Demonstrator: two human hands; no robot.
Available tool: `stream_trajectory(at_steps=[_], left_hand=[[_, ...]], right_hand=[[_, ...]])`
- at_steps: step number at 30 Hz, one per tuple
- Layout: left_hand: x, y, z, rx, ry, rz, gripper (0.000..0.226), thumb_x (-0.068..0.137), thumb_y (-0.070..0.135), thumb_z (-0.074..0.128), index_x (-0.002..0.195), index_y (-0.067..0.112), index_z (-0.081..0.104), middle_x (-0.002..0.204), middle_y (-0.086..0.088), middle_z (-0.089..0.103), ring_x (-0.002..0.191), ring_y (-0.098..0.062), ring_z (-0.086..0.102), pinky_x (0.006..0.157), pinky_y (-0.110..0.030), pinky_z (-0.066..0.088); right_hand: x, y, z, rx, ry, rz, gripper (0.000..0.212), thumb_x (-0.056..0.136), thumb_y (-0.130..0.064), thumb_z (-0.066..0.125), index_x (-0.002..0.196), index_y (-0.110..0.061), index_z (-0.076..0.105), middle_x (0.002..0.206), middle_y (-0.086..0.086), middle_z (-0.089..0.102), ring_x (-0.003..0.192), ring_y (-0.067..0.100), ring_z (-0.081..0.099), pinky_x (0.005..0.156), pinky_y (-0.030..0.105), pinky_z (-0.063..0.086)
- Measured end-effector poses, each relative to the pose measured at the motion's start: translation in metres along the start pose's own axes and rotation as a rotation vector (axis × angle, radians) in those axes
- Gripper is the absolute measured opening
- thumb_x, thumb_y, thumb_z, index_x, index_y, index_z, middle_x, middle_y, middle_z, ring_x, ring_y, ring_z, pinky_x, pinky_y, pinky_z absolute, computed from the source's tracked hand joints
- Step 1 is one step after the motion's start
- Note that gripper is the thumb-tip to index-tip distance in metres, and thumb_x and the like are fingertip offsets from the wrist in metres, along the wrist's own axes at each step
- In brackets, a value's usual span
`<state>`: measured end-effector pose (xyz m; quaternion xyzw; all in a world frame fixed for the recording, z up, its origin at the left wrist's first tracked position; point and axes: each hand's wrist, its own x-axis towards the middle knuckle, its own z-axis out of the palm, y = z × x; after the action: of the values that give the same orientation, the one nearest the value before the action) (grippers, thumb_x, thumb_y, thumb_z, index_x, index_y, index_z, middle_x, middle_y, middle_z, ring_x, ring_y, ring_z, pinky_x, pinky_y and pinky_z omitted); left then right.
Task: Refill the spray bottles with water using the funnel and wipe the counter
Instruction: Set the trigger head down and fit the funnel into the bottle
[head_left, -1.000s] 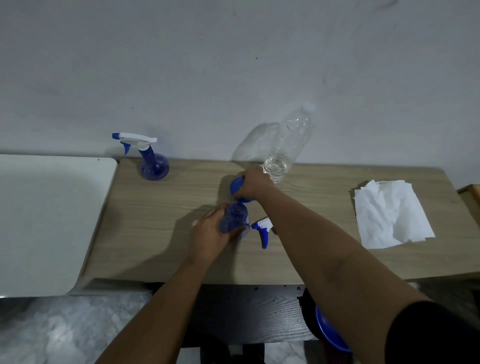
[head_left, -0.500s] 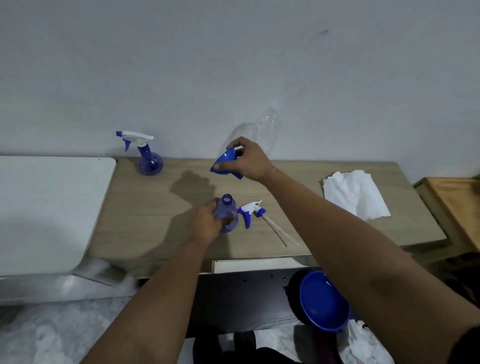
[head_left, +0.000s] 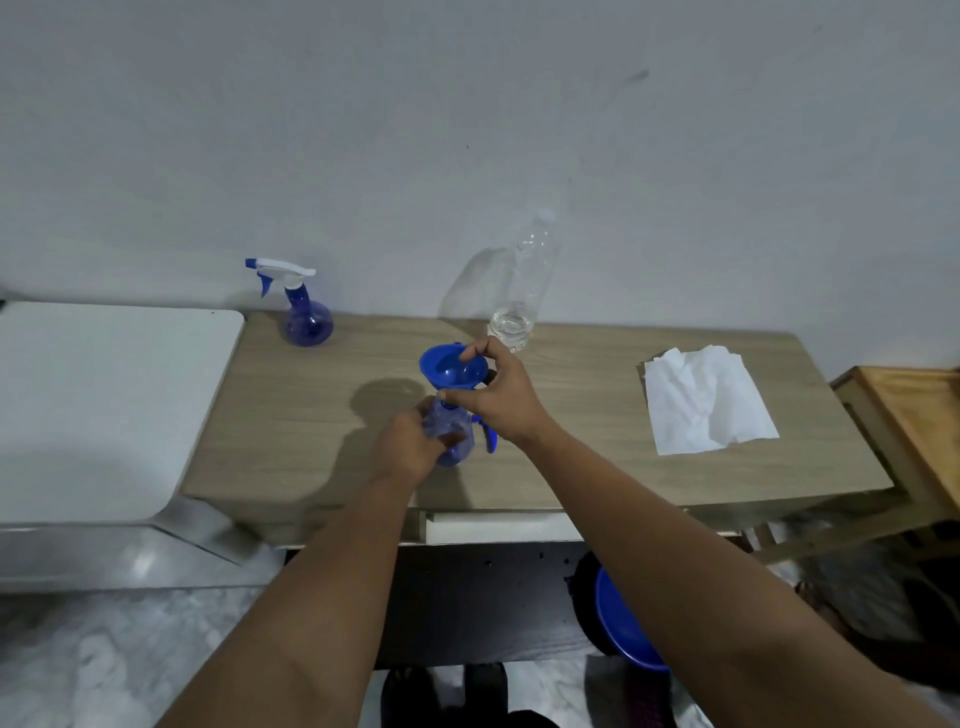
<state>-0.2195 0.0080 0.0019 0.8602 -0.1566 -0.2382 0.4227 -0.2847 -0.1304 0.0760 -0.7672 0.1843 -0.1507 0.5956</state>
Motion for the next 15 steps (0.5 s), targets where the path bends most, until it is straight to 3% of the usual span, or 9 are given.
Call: stream_trajectory(at_steps=[4, 8, 13, 15], left_hand=[[-0.003, 0.002, 0.001, -0.018, 0.014, 0.013, 0.033, 0.079, 0.044, 0.081, 0.104, 0.038, 0.059, 0.082, 0.017, 0.066, 0.077, -0.005, 0.065, 0.063, -0.024, 0.047], [0.000, -0.002, 0.001, 0.065, 0.013, -0.002, 0.027, 0.088, 0.038, 0.071, 0.113, 0.028, 0.064, 0.090, 0.006, 0.071, 0.083, -0.015, 0.069, 0.079, -0.038, 0.057], [-0.001, -0.001, 0.000, 0.065, 0.007, 0.034, 0.036, 0.090, 0.033, 0.068, 0.125, 0.032, 0.060, 0.092, 0.006, 0.072, 0.084, -0.015, 0.070, 0.083, -0.041, 0.058], [-0.001, 0.000, 0.000, 0.036, -0.009, 0.031, 0.039, 0.090, 0.031, 0.069, 0.128, 0.031, 0.058, 0.096, 0.004, 0.073, 0.087, -0.018, 0.070, 0.086, -0.044, 0.057]], right_hand=[[-0.009, 0.014, 0.005, -0.077, 0.004, -0.059, 0.054, 0.071, -0.005, 0.091, 0.111, -0.017, 0.057, 0.126, 0.005, 0.057, 0.118, 0.028, 0.060, 0.086, 0.031, 0.058], [-0.015, 0.025, 0.009, -0.093, -0.029, -0.124, 0.071, 0.071, -0.007, 0.089, 0.127, -0.027, 0.052, 0.137, 0.002, 0.049, 0.128, 0.019, 0.054, 0.104, 0.039, 0.051], [-0.017, 0.027, 0.004, -0.136, -0.075, -0.101, 0.098, 0.065, -0.023, 0.096, 0.145, -0.036, 0.040, 0.148, -0.006, 0.043, 0.136, 0.010, 0.050, 0.107, 0.031, 0.048], [-0.016, 0.026, 0.001, -0.154, -0.089, -0.108, 0.100, 0.065, -0.029, 0.097, 0.147, -0.037, 0.040, 0.149, -0.007, 0.044, 0.136, 0.011, 0.051, 0.108, 0.035, 0.049]])
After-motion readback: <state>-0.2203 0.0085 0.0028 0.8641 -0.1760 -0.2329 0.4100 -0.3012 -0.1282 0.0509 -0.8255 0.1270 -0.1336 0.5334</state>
